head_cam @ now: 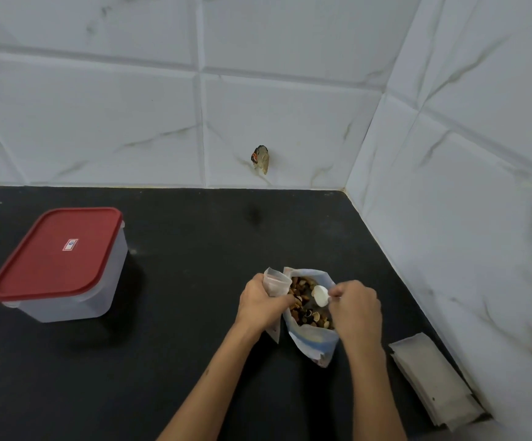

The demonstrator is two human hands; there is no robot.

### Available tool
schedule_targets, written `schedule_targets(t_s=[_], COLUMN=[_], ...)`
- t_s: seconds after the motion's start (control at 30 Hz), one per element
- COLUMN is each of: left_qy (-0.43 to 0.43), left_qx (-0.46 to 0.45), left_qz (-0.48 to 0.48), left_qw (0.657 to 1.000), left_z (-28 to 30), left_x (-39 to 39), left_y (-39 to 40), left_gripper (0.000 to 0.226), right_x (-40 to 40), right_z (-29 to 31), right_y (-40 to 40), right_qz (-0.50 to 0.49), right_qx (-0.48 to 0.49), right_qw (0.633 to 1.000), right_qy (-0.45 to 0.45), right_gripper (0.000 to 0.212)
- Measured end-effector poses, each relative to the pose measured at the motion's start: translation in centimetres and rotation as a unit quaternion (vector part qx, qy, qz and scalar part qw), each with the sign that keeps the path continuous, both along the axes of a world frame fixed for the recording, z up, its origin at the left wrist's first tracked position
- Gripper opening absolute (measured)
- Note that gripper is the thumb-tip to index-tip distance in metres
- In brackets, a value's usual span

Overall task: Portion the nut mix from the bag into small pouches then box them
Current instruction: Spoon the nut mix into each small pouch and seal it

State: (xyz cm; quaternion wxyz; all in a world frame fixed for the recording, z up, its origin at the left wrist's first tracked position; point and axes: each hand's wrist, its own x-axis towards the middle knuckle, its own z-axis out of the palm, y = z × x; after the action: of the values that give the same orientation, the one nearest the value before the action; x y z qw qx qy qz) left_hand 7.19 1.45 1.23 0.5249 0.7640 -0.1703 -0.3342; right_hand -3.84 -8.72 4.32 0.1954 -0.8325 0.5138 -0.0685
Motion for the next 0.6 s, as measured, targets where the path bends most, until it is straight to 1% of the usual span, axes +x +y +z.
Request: schedule_targets(t_s=[0.1, 0.2, 0.27, 0.33, 0.43, 0.5, 0.6], left_qy=[0.037, 0.072, 0.089, 0.095, 0.103, 0.105, 0.096], left_qx=[0.001, -0.021, -0.040, -0.050, -0.052, -0.050, -0.048], left_qz=[0.004, 0.009, 0.014, 0.022, 0.033, 0.033, 0.022], left_qw=[0.999, 0.997, 0.995, 0.994, 0.993, 0.993, 0.994], left_z=[-0.3, -0.2, 0.0, 0.1, -0.1, 0.0, -0.1], left_x=[-0.1, 0.0, -0.1, -0.3, -0.4, -0.3, -0.4], left_y=[0.0, 0.1, 0.2, 0.3, 0.1, 0.0, -0.2], left_gripper=[0.040, 0.030, 0.023, 0.021, 0.020, 0.021, 0.024], right_x=[1.0, 1.6, 1.8, 1.9, 1.8, 1.7, 1.6], right_z=[-1.0, -1.4, -1.4, -1.5, -1.7, -1.8, -2.0], right_y=[0.2, 0.5, 0.5, 0.2, -0.6, -0.9, -0.6], right_qz=[0.009, 0.026, 0.032, 0.029, -0.019, -0.047, -0.071], right_qx=[-0.006, 0.002, 0.020, 0.050, 0.116, 0.152, 0.171], right_qw=[1.000, 0.999, 0.998, 0.997, 0.991, 0.984, 0.974], right_qy=[-0.005, -0.038, -0.057, -0.057, -0.069, -0.083, -0.127], right_gripper=[0.025, 0.020, 0.020, 0.018, 0.014, 0.015, 0.015])
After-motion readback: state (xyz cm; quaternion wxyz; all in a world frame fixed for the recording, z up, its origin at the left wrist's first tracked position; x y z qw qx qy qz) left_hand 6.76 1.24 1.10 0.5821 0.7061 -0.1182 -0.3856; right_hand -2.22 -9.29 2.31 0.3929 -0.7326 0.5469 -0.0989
